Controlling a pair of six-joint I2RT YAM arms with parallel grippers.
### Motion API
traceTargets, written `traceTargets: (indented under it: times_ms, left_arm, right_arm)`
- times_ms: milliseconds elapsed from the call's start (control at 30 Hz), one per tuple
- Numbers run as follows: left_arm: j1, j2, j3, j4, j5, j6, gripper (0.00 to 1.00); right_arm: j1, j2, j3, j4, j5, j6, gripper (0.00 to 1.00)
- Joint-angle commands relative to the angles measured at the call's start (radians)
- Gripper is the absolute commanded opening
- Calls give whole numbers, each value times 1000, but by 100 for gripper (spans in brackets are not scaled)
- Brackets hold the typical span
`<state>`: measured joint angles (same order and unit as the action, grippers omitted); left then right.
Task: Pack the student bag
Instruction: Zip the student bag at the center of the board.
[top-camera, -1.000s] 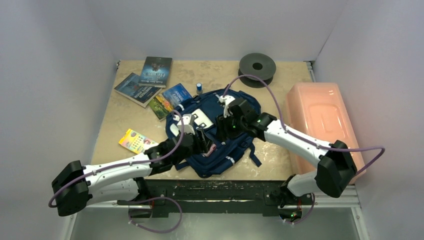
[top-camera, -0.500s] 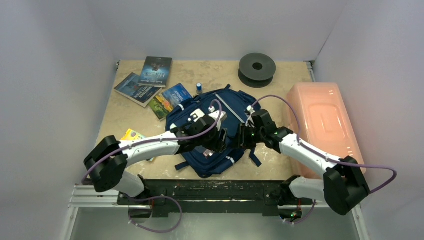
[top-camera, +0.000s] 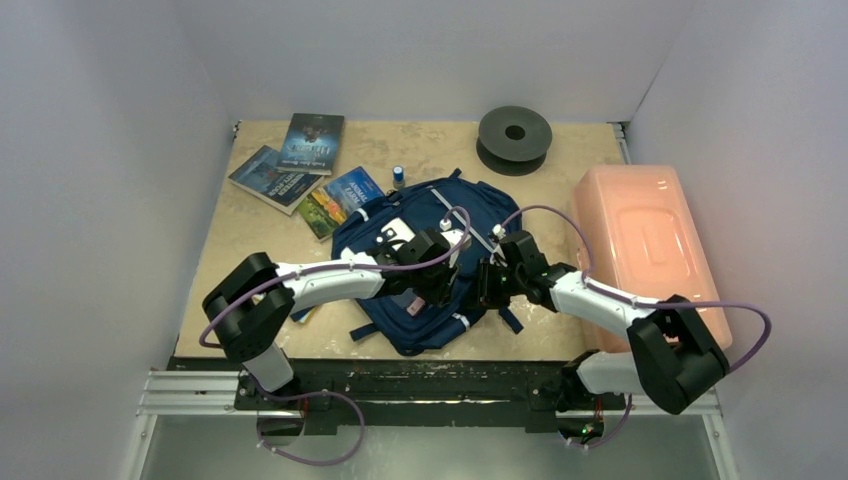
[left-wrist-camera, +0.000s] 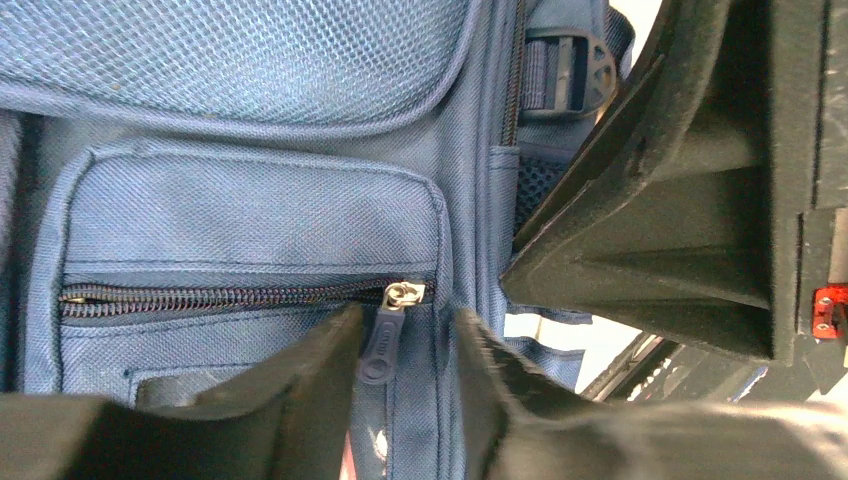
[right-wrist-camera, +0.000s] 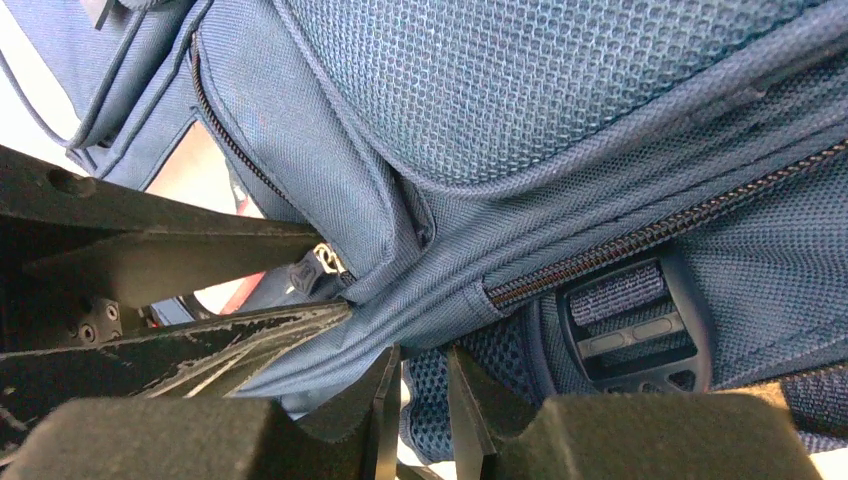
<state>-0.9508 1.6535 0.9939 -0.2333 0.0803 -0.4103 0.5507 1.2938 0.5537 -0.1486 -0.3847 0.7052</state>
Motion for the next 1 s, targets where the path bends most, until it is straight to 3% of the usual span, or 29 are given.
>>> traceTargets:
  times_ms: [0,67,233,433,567,967]
  left_arm:
    - [-1,24,35,-50,46,29,25]
    - [0,8,26,-54,46,27,22]
    - [0,1,19,-61,76,26,30]
    - [-1,6,48,-119,-13,21,1]
    - [0,-34,67,-164,-91,34,0]
    - [0,-45,168,-350,-493,12,0]
  right_arm:
    - [-5,17,-19,44,32,6,26]
    - [-5,20,-29,50,50,6,26]
    - [-4,59,-37,69,56,-4,26]
    - [-4,95,-54,63,118,-4,14]
    - [-7,117,-92,78,143,50,0]
    - [-45,151,-182,105,222,160,0]
